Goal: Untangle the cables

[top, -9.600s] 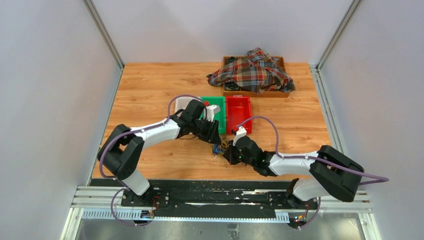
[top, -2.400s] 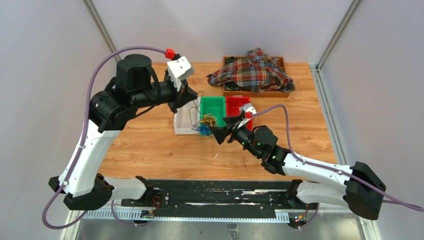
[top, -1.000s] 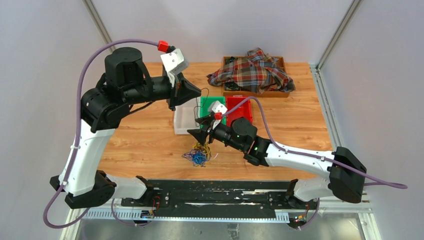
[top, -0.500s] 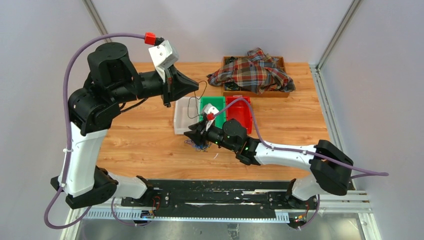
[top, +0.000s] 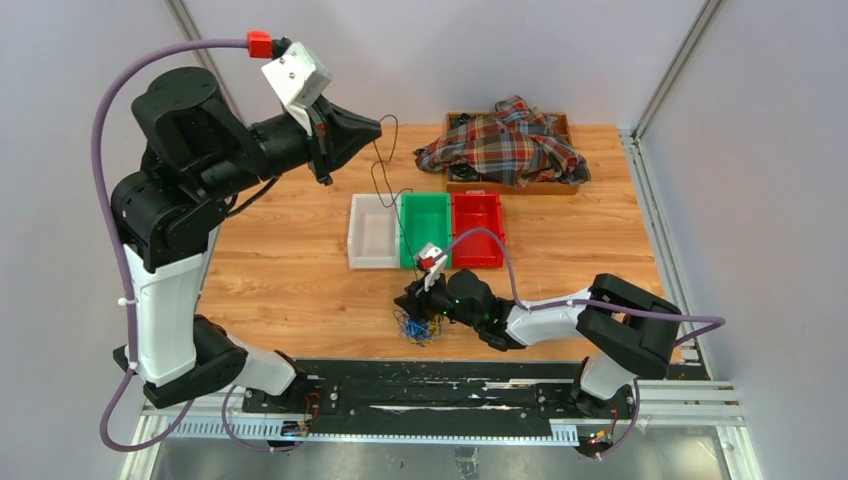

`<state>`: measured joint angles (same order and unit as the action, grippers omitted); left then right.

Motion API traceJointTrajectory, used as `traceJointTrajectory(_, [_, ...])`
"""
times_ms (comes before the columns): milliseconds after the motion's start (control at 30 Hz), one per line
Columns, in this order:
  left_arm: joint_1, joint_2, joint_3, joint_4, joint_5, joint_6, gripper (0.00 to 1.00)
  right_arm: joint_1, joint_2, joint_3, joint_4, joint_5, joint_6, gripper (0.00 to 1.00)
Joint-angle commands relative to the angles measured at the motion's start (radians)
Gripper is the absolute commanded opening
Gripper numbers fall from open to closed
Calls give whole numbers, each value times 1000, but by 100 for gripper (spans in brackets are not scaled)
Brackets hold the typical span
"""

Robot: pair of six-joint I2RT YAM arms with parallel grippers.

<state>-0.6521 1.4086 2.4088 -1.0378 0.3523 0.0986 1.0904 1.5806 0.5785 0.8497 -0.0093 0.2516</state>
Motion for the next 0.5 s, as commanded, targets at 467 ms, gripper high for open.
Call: traceJointTrajectory(467, [-7, -171, -196, 715, -528, 200, 0, -15, 86, -199, 206, 205, 48, 52])
